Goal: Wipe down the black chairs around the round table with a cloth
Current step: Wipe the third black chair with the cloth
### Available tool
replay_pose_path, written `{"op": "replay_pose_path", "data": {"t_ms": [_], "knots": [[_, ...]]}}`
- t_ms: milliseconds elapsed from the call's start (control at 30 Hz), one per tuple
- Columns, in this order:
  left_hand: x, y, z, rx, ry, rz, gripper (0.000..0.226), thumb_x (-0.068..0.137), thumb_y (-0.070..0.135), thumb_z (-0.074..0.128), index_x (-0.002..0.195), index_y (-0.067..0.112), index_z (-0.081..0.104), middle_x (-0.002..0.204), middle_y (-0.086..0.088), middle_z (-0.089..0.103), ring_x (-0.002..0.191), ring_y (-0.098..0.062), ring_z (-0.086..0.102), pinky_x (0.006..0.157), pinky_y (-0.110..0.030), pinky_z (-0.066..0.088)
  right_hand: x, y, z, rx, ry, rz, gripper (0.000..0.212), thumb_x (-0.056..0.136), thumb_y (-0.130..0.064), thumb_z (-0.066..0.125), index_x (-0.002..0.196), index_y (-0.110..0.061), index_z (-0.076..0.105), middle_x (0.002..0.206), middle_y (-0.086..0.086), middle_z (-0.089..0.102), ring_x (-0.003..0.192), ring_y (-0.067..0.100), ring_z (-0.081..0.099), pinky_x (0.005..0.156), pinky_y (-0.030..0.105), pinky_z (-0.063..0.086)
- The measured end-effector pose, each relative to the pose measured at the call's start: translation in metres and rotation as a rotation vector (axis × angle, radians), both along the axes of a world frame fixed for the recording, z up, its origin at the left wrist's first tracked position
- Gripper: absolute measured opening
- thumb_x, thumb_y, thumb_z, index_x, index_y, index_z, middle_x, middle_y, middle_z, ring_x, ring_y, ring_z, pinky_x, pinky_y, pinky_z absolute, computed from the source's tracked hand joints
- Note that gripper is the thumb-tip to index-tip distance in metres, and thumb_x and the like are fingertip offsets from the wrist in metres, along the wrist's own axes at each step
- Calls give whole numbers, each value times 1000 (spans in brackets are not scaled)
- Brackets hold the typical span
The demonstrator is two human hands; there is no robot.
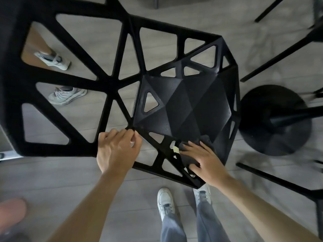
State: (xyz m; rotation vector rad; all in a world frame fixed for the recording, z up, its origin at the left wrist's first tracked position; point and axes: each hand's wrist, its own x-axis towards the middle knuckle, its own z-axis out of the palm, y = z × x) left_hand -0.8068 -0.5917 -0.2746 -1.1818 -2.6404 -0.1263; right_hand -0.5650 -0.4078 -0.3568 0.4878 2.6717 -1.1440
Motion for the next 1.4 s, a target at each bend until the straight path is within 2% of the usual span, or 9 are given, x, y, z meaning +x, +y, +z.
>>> {"op": "replay_pose_path", "data": {"t_ms": [200,400,633,800,967,1100,1200,1300,1400], "knots": [[-1,0,0,23,-5,-16,40,103,26,52,64,19,59,56,3,56,57,-23,51,69,-42,41,-43,-25,-5,115,-8,-80,55,97,-24,57,150,-33,47,160,-16,39,155,9,22,128,40,12],[-4,-1,-3,24,-2,-21,39,101,26,55,62,20,57,57,3,57,56,-24,50,69,-41,39,-128,-57,-23,-41,-14,-153,59,95,-36,37,154,-29,44,163,-11,37,156,10,17,128,38,5],[-1,-3,-2,36,-26,-27,46,107,31,48,64,18,58,56,1,55,56,-25,50,68,-43,39,-55,-34,-3,2,2,-169,46,100,-27,54,146,-30,55,153,-9,51,149,3,31,127,25,6],[1,2,2,-41,-112,132,66,115,38,25,64,11,58,54,-3,50,60,-29,50,78,-47,40,11,-55,24,-8,15,-443,49,88,-30,43,130,-28,68,138,-14,64,143,-1,39,126,28,15],[64,29,-6,50,-233,151,51,113,28,39,66,15,55,57,-3,49,61,-27,50,69,-43,43,47,-106,49,-134,81,-665,50,84,-20,49,130,-27,68,137,-23,58,142,-11,34,127,30,14],[101,25,-19,-145,-158,-65,51,111,28,40,69,14,65,61,-2,59,62,-24,51,71,-41,40,48,-103,44,-128,110,-582,54,87,-13,52,137,-29,61,150,-20,51,150,-2,27,128,34,10],[100,23,-24,-130,-96,-112,44,109,26,46,71,14,66,65,-3,62,63,-27,54,71,-41,40,20,-65,23,25,74,-424,51,92,-7,58,137,-31,61,153,-15,50,153,8,25,129,42,12],[100,23,-28,-121,-74,-112,44,108,25,45,72,14,66,65,-3,61,63,-27,54,70,-40,39,-7,-32,5,107,55,-296,52,96,-12,64,144,-30,56,155,-14,48,153,11,27,129,39,10],[102,24,-29,-115,-70,-102,43,108,25,45,72,14,67,66,-4,62,63,-28,55,70,-41,39,-2,-36,4,91,81,-384,52,94,-11,64,142,-28,58,152,-13,52,150,9,34,128,39,16]]}}
